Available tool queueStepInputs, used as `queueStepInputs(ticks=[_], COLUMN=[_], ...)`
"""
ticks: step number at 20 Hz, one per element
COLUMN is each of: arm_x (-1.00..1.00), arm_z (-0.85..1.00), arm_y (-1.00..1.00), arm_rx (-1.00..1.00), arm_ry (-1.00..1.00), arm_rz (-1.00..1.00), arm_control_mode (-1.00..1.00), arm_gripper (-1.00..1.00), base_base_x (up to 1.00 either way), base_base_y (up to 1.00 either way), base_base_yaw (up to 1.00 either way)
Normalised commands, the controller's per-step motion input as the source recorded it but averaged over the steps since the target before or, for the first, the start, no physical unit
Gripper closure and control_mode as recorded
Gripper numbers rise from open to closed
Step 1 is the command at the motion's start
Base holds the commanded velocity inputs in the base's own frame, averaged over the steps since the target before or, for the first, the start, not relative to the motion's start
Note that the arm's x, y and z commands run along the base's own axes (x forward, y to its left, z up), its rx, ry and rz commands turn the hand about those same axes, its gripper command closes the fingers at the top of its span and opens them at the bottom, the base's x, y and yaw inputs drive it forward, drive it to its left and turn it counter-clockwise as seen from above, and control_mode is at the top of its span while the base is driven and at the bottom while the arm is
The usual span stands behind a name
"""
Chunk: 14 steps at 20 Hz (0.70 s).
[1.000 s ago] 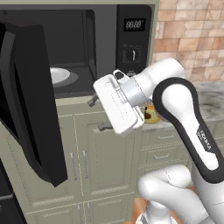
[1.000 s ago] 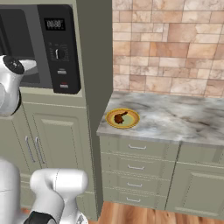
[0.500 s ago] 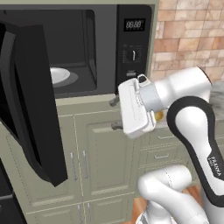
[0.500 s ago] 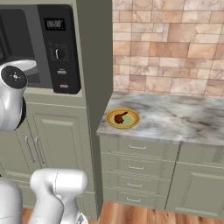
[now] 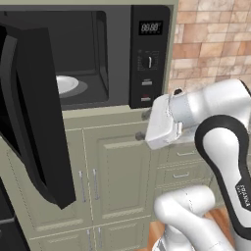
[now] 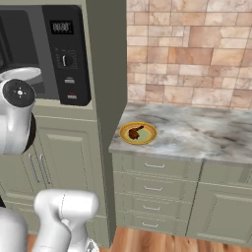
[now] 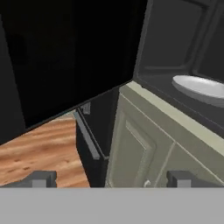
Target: Pick the chicken drumstick from the counter and place it in the microwave. Then turn on the microwave.
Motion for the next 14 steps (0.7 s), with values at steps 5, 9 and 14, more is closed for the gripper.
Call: queueStepInputs(ticks=[5, 9, 14], arm_x=[0.20, 0.15, 0.06], arm_z=[-0.01, -0.06, -0.05], arm_y=[-0.35, -0.29, -0.37], arm_rx=[0.04, 0.00, 0.00], arm_ry=[0.12, 0.07, 0.07], arm_rz=[-0.27, -0.33, -0.28], arm_control_mode=[-1.00, -1.00, -1.00], arm_gripper=[-1.00, -1.00, -1.00], base_base_x=[0.00, 0.00, 0.00], base_base_y=[0.00, 0.00, 0.00], base_base_yaw=[0.00, 0.00, 0.00])
